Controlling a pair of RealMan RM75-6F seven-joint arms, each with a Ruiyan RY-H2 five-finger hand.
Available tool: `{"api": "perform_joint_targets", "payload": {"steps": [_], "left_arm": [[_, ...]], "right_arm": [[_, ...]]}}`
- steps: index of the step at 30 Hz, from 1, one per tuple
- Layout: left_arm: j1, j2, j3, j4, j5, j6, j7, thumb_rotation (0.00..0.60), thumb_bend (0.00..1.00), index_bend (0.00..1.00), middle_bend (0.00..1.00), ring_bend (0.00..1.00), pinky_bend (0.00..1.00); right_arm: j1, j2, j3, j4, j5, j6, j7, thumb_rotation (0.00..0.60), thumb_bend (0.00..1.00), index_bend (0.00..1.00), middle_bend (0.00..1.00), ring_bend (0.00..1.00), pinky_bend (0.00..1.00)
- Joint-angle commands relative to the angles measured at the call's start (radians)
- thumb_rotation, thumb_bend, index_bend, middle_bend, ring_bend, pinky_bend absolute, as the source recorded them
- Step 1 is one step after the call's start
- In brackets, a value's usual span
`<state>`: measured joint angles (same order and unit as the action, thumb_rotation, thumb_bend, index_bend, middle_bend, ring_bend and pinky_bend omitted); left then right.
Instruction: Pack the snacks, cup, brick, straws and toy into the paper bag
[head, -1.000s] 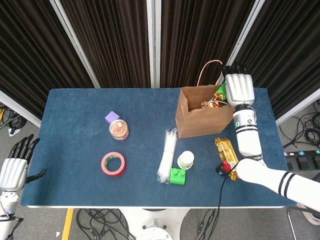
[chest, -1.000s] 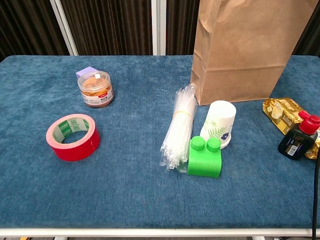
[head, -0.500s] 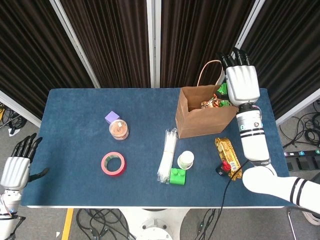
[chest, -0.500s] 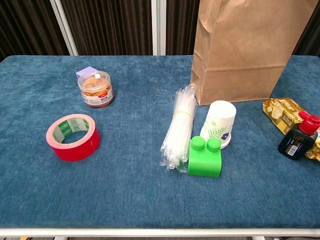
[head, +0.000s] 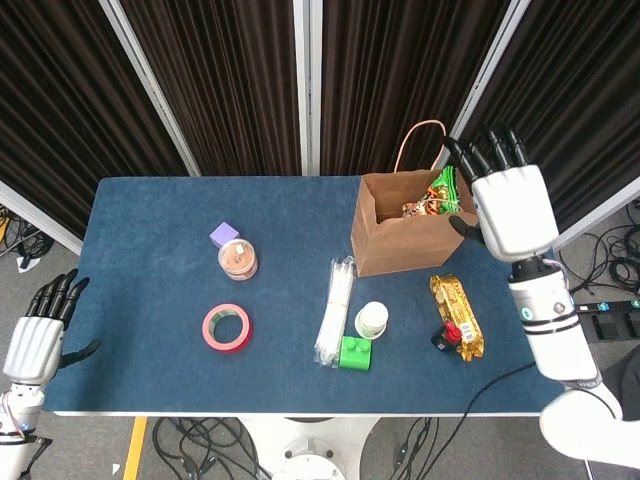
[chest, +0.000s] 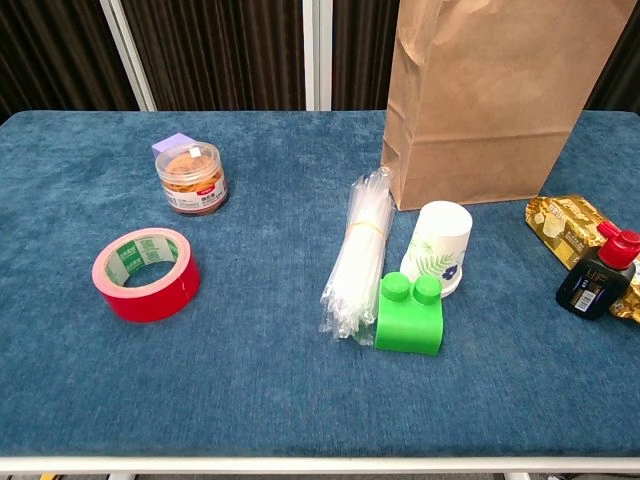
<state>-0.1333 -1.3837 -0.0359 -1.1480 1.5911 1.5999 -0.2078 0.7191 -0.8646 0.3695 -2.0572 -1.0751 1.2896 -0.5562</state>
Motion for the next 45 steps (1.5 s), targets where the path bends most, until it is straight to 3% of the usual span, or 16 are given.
{"api": "perform_joint_targets", "payload": {"steps": [1, 5, 11, 17, 26, 36, 45], "left_arm": [[0.000, 0.001, 0.003, -0.005, 0.004, 0.001, 0.005, 0.600, 0.18, 0.11, 0.11, 0.01, 0.14], [-0.001, 0.002, 0.006, -0.014, 0.008, 0.000, 0.014, 0.600, 0.18, 0.11, 0.10, 0.01, 0.14], [0.000, 0.001, 0.009, -0.021, 0.012, 0.001, 0.022, 0.600, 0.18, 0.11, 0.11, 0.01, 0.14], [0.003, -0.002, 0.013, -0.017, 0.013, -0.001, 0.021, 0.600, 0.18, 0.11, 0.11, 0.01, 0.14], [0.007, -0.001, 0.011, -0.012, 0.008, 0.003, 0.016, 0.600, 0.18, 0.11, 0.11, 0.01, 0.14], [0.020, -0.002, 0.009, 0.021, -0.009, 0.004, -0.026, 0.600, 0.18, 0.11, 0.11, 0.01, 0.14], [0.025, -0.010, 0.005, 0.057, -0.019, 0.002, -0.059, 0.600, 0.18, 0.11, 0.11, 0.01, 0.14]], "right_arm": [[-0.124, 0.071, -0.130, -0.069, -0.174, 0.026, 0.037, 0.600, 0.00, 0.15, 0.25, 0.11, 0.14], [-0.197, 0.084, -0.222, -0.041, -0.288, 0.008, 0.088, 0.600, 0.00, 0.15, 0.25, 0.12, 0.16], [-0.240, 0.057, -0.313, 0.069, -0.405, -0.054, 0.134, 0.600, 0.00, 0.15, 0.25, 0.12, 0.17], [-0.243, -0.005, -0.352, 0.215, -0.456, -0.120, 0.180, 0.600, 0.00, 0.15, 0.25, 0.12, 0.17], [-0.194, -0.156, -0.327, 0.296, -0.523, -0.156, 0.281, 0.600, 0.00, 0.15, 0.25, 0.12, 0.17], [-0.094, -0.369, -0.280, 0.380, -0.425, -0.308, 0.222, 0.600, 0.00, 0.15, 0.25, 0.11, 0.17], [-0.017, -0.507, -0.248, 0.467, -0.319, -0.407, 0.168, 0.600, 0.00, 0.15, 0.25, 0.11, 0.16]]}}
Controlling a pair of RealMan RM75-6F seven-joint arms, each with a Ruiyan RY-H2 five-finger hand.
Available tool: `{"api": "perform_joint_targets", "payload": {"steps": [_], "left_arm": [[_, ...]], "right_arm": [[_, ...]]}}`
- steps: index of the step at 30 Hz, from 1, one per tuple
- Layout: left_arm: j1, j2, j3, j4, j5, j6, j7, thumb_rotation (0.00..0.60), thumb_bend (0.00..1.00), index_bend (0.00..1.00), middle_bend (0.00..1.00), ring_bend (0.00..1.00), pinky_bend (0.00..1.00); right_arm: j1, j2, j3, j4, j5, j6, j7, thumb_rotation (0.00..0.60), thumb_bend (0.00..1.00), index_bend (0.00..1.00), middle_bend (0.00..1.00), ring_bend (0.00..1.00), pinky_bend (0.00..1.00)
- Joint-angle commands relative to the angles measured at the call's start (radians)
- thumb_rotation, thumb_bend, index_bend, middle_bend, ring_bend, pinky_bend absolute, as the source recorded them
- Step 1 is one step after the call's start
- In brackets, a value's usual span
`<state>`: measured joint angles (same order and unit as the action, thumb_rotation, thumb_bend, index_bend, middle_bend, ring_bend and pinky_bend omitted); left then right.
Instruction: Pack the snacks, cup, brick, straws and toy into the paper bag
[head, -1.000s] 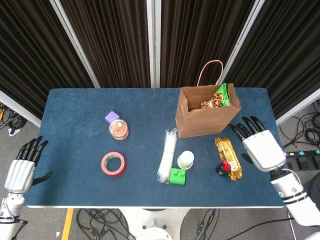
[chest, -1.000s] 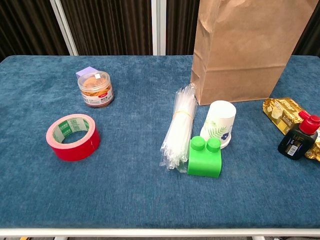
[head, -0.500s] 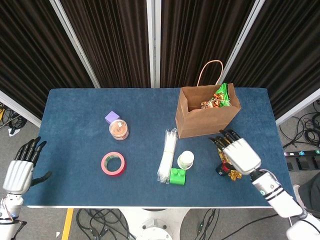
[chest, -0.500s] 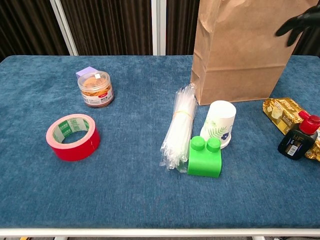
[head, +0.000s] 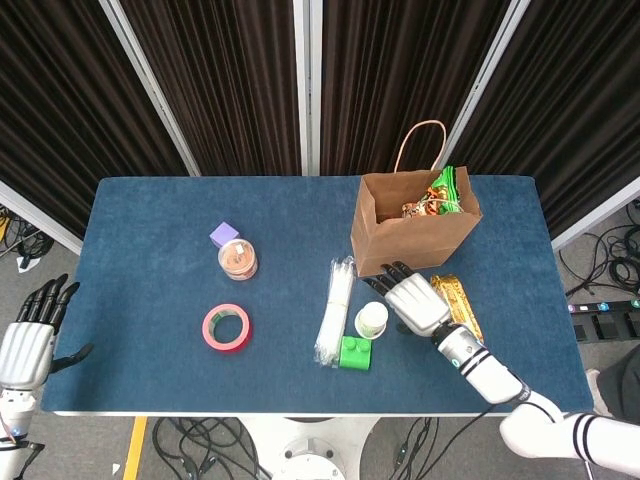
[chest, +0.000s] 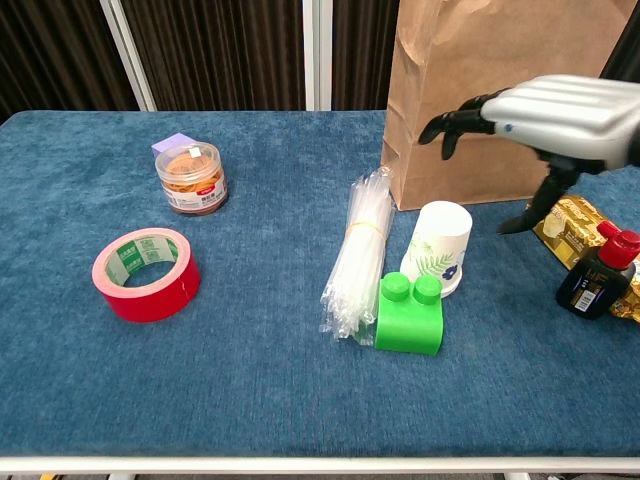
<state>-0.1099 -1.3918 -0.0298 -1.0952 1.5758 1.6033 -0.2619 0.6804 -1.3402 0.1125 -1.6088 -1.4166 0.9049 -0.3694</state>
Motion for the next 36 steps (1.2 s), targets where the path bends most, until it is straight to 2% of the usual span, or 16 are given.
{"api": "perform_joint_targets", "payload": {"steps": [1, 9, 18, 28, 31, 36], "left_arm": [[0.002, -0.004, -0.002, 0.007, -0.005, -0.002, -0.007, 0.600, 0.18, 0.11, 0.11, 0.01, 0.14], [0.004, -0.011, -0.005, 0.025, -0.008, 0.000, -0.023, 0.600, 0.18, 0.11, 0.11, 0.01, 0.14], [0.007, -0.019, -0.005, 0.041, -0.012, -0.003, -0.031, 0.600, 0.18, 0.11, 0.11, 0.01, 0.14], [0.009, -0.027, -0.002, 0.056, -0.011, -0.006, -0.037, 0.600, 0.18, 0.11, 0.11, 0.01, 0.14], [0.010, -0.029, -0.002, 0.061, -0.013, -0.008, -0.041, 0.600, 0.18, 0.11, 0.11, 0.01, 0.14], [0.010, -0.030, -0.003, 0.064, -0.012, -0.007, -0.045, 0.600, 0.18, 0.11, 0.11, 0.01, 0.14]], "right_arm": [[0.026, -0.040, 0.010, 0.022, 0.028, -0.026, -0.022, 0.600, 0.00, 0.15, 0.25, 0.11, 0.16], [0.044, -0.088, -0.008, 0.043, 0.059, -0.043, -0.059, 0.600, 0.00, 0.18, 0.26, 0.13, 0.17], [0.054, -0.118, -0.025, 0.076, 0.092, -0.062, -0.060, 0.600, 0.00, 0.29, 0.30, 0.20, 0.27], [0.052, -0.136, -0.031, 0.083, 0.093, -0.031, -0.065, 0.600, 0.00, 0.50, 0.44, 0.34, 0.44], [0.049, -0.129, -0.028, 0.077, 0.095, -0.014, -0.074, 0.600, 0.04, 0.57, 0.48, 0.39, 0.49], [0.050, -0.103, -0.016, 0.050, 0.105, 0.004, -0.091, 0.600, 0.09, 0.59, 0.50, 0.40, 0.51]]}}
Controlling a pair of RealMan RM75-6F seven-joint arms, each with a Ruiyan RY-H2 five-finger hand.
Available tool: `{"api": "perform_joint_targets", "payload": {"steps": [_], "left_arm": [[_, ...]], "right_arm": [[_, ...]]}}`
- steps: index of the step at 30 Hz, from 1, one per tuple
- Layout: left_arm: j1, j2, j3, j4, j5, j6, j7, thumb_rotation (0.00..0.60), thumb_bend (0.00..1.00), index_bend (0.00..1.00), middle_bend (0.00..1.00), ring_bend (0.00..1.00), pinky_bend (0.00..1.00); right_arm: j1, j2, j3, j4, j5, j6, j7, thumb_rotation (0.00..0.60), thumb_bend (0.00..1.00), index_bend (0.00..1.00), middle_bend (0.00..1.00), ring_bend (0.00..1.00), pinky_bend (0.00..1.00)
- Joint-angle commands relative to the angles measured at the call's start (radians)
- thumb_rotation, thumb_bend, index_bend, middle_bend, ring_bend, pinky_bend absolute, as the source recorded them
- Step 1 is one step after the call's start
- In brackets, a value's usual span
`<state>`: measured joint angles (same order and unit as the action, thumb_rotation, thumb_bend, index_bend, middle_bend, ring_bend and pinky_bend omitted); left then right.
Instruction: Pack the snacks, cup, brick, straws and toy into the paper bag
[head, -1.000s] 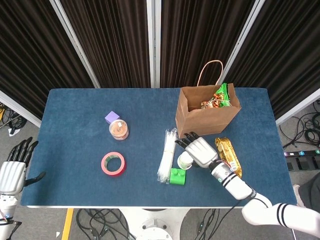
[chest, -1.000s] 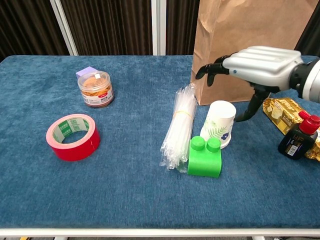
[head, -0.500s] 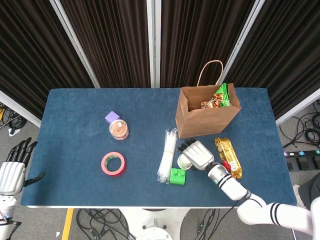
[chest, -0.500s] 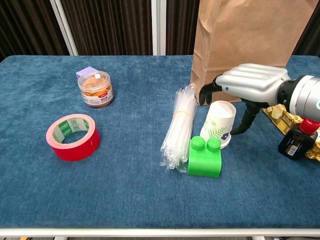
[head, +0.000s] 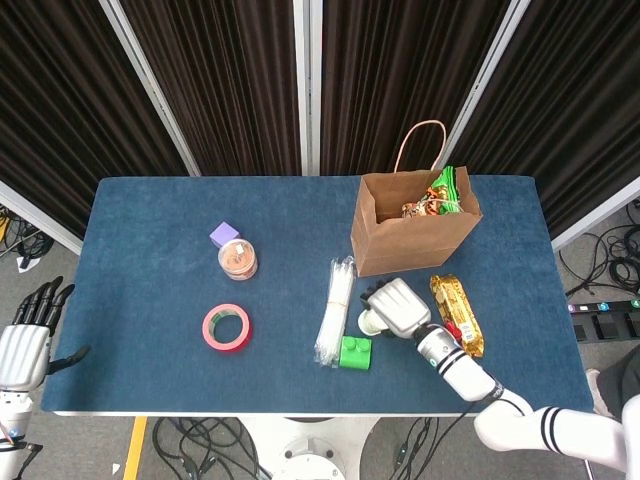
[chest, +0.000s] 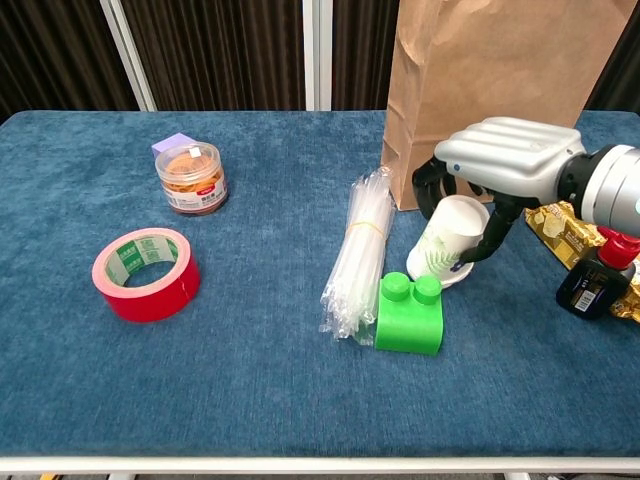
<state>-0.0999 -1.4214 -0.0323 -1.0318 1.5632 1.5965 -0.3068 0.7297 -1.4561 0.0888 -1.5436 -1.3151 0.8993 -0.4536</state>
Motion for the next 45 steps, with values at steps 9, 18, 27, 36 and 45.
{"api": "perform_joint_targets", "payload": {"steps": [9, 18, 27, 36, 45], "left_arm": [[-0.005, 0.000, -0.001, -0.007, 0.005, 0.000, 0.005, 0.600, 0.18, 0.11, 0.11, 0.01, 0.14], [-0.006, 0.003, -0.002, -0.017, 0.007, 0.002, 0.007, 0.600, 0.18, 0.11, 0.11, 0.01, 0.14], [-0.009, 0.019, -0.009, -0.036, 0.005, 0.005, 0.013, 0.600, 0.18, 0.11, 0.11, 0.01, 0.14], [-0.010, 0.017, -0.007, -0.034, 0.006, 0.002, 0.014, 0.600, 0.18, 0.11, 0.10, 0.01, 0.14], [-0.008, 0.014, -0.004, -0.028, 0.010, 0.007, 0.005, 0.600, 0.18, 0.12, 0.10, 0.01, 0.14]], "right_arm": [[0.023, 0.166, 0.124, -0.261, 0.007, 0.111, -0.085, 0.600, 0.09, 0.59, 0.50, 0.41, 0.51], [0.063, 0.262, 0.300, -0.411, 0.048, 0.244, -0.156, 0.600, 0.09, 0.61, 0.51, 0.43, 0.53], [0.106, 0.205, 0.388, -0.252, 0.034, 0.397, -0.211, 0.600, 0.10, 0.61, 0.51, 0.43, 0.53], [0.105, 0.169, 0.376, -0.118, 0.148, 0.402, -0.257, 0.600, 0.12, 0.61, 0.52, 0.43, 0.53], [0.118, 0.144, 0.349, -0.045, 0.214, 0.336, -0.197, 0.600, 0.10, 0.61, 0.52, 0.42, 0.52]]}}
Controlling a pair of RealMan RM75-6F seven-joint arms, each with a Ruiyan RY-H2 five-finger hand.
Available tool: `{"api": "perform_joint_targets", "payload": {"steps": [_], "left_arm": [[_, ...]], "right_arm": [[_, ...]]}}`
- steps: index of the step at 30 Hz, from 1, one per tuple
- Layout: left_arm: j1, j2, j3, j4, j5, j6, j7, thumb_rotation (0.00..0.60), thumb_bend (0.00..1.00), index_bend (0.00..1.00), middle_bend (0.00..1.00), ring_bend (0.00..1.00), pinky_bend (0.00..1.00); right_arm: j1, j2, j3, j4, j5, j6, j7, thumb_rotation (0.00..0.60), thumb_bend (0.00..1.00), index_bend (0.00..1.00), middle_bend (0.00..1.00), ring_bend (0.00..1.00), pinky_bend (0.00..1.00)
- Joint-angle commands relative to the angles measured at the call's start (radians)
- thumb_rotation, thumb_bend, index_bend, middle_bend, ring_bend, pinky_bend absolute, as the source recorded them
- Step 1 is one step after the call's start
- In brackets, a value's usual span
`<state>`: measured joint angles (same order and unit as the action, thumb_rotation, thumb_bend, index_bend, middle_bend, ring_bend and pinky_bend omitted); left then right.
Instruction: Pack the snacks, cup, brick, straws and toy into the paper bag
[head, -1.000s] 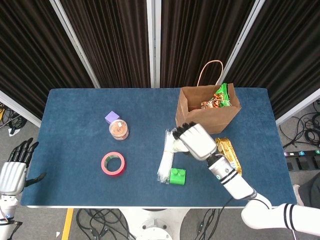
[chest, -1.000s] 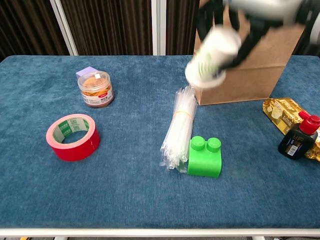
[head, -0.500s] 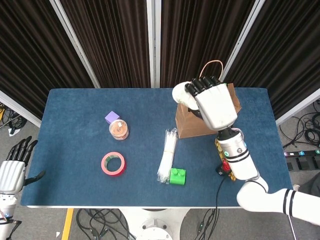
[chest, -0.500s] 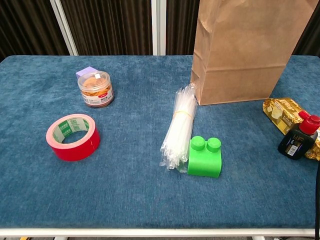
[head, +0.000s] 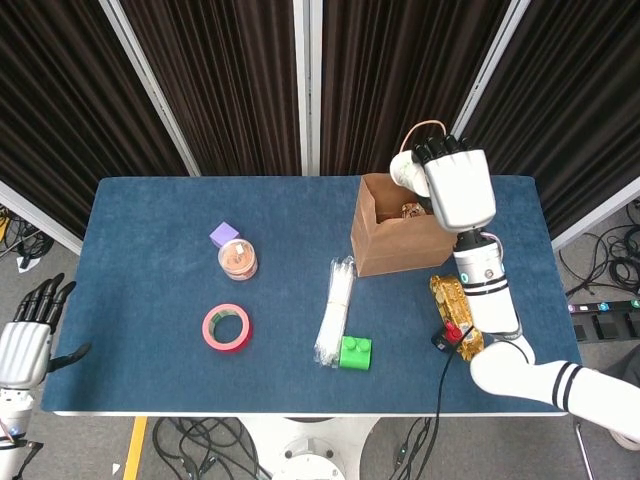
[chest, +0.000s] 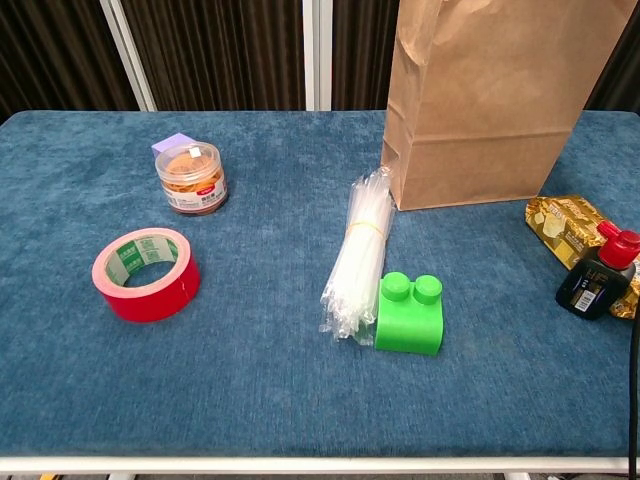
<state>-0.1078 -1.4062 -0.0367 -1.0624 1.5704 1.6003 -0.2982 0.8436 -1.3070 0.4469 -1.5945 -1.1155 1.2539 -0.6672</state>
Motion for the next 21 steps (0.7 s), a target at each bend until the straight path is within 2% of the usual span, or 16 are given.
{"api": "perform_joint_targets", "payload": {"steps": [1, 4, 6, 9, 14, 21], "left_arm": [[0.000, -0.002, 0.000, 0.004, 0.004, 0.005, -0.005, 0.600, 0.18, 0.12, 0.11, 0.01, 0.14], [0.000, -0.004, -0.001, 0.008, 0.005, 0.010, -0.009, 0.600, 0.18, 0.13, 0.11, 0.01, 0.14], [0.000, -0.005, -0.001, 0.010, 0.004, 0.009, -0.011, 0.600, 0.18, 0.13, 0.11, 0.01, 0.14], [0.001, -0.005, 0.001, 0.011, 0.003, 0.005, -0.013, 0.600, 0.18, 0.13, 0.11, 0.01, 0.14], [0.000, -0.006, 0.002, 0.012, 0.002, 0.002, -0.011, 0.600, 0.18, 0.13, 0.11, 0.01, 0.14], [-0.001, -0.006, 0.000, 0.011, 0.001, 0.001, -0.007, 0.600, 0.18, 0.13, 0.11, 0.01, 0.14]], "right_arm": [[0.005, -0.004, -0.010, 0.000, 0.026, -0.031, 0.025, 0.600, 0.06, 0.61, 0.52, 0.42, 0.51], [0.007, 0.010, -0.003, -0.033, 0.078, -0.070, 0.050, 0.600, 0.00, 0.59, 0.51, 0.39, 0.47], [0.010, 0.023, -0.003, -0.049, 0.094, -0.082, 0.051, 0.600, 0.00, 0.58, 0.50, 0.37, 0.45], [0.012, 0.044, -0.013, -0.066, 0.111, -0.096, 0.034, 0.600, 0.00, 0.51, 0.47, 0.33, 0.41], [0.019, 0.076, -0.022, -0.108, 0.187, -0.113, -0.011, 0.600, 0.00, 0.36, 0.37, 0.22, 0.27], [0.033, 0.089, -0.035, -0.128, 0.249, -0.116, -0.037, 0.600, 0.00, 0.25, 0.27, 0.13, 0.16]]}}
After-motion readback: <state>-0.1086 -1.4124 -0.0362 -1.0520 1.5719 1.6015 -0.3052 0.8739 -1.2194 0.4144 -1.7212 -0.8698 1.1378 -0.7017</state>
